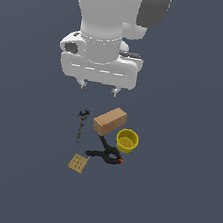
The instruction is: Pick up a designated object from a clutter of objects.
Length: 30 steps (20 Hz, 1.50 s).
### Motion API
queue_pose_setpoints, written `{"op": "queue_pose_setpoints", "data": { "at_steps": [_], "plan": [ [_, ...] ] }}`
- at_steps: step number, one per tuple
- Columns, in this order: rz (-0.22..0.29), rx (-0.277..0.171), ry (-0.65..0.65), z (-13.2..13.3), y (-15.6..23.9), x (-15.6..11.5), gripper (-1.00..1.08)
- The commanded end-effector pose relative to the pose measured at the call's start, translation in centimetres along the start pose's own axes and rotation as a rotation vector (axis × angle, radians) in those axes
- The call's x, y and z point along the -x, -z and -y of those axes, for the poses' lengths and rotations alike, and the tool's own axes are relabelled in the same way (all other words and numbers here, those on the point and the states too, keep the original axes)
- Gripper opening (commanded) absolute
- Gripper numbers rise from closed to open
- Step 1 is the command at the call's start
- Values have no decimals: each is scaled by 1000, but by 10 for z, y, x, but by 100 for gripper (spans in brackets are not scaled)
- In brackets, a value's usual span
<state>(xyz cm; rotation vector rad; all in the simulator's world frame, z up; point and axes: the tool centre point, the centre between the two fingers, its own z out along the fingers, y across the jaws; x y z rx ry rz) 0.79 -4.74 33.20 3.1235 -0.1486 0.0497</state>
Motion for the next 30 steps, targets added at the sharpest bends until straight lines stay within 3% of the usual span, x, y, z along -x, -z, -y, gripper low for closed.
{"op": "queue_pose_setpoints", "data": {
  "at_steps": [1,11,21,30],
  "plan": [
    [2,-1,-6,-1,-6,-5,100],
    [9,-6,-52,-8,-55,-46,100],
    [20,-10,-119,-22,-142,-93,100],
    [28,-10,-175,-35,-223,-117,100]
  ]
}}
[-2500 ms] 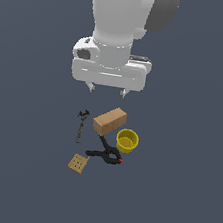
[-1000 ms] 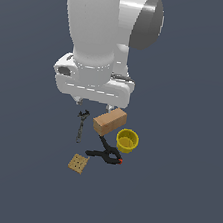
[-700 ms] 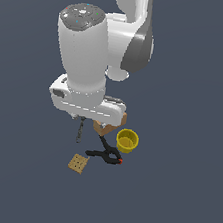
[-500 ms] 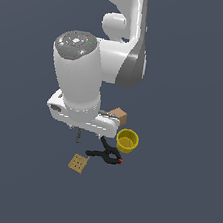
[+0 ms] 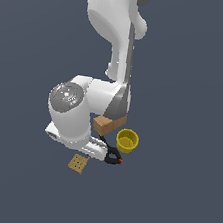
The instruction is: Pick up a designated object from a clutter of objects.
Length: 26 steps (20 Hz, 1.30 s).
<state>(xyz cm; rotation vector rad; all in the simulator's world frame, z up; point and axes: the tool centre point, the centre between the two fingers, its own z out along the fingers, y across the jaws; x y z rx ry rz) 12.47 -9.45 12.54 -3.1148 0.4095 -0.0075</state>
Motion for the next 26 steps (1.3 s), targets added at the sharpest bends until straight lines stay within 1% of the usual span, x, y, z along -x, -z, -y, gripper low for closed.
{"op": "queue_pose_setpoints", "data": {
  "at_steps": [1,8,19,26],
  "plan": [
    [0,0,-13,-2,-19,-6,100],
    [4,1,-36,-7,-55,-13,100],
    [6,1,-41,-9,-70,-14,100],
    [5,1,-42,-9,-104,-13,100]
  ]
}}
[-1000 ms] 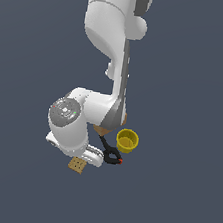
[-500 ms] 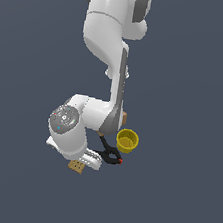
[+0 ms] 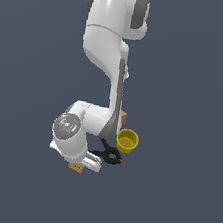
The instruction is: Pick up a designated object from a clutter of objects.
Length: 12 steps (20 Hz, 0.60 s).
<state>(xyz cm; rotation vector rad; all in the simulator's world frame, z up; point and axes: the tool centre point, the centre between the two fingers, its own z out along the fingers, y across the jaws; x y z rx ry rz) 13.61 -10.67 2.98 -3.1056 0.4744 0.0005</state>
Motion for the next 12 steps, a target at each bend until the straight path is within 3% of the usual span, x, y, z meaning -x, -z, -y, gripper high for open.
{"op": "queue_pose_setpoints", "data": {
  "at_steps": [1,7,8,12],
  "plan": [
    [0,0,0,0,-12,0,100],
    [0,0,0,0,-19,-1,100],
    [0,0,0,0,-19,-1,-100],
    [0,0,0,0,-19,-1,-100]
  ]
}}
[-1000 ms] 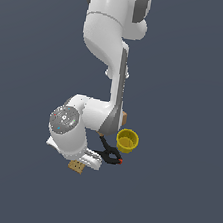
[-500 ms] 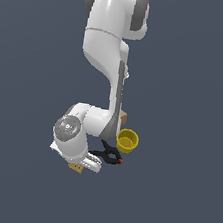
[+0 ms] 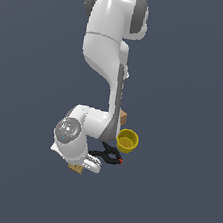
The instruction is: Pick up a designated object from a clutter of objects.
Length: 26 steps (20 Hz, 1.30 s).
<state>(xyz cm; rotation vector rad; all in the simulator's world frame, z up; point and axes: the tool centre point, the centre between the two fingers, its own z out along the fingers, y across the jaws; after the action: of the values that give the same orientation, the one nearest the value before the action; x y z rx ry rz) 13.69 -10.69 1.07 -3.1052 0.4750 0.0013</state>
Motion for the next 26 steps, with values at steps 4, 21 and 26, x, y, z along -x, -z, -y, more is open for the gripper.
{"op": "queue_pose_setpoints", "data": {
  "at_steps": [4,21,26],
  "plan": [
    [-1,0,0,0,0,0,-100],
    [0,0,0,6,43,22,-100],
    [0,-1,0,11,79,41,-100]
  ]
}}
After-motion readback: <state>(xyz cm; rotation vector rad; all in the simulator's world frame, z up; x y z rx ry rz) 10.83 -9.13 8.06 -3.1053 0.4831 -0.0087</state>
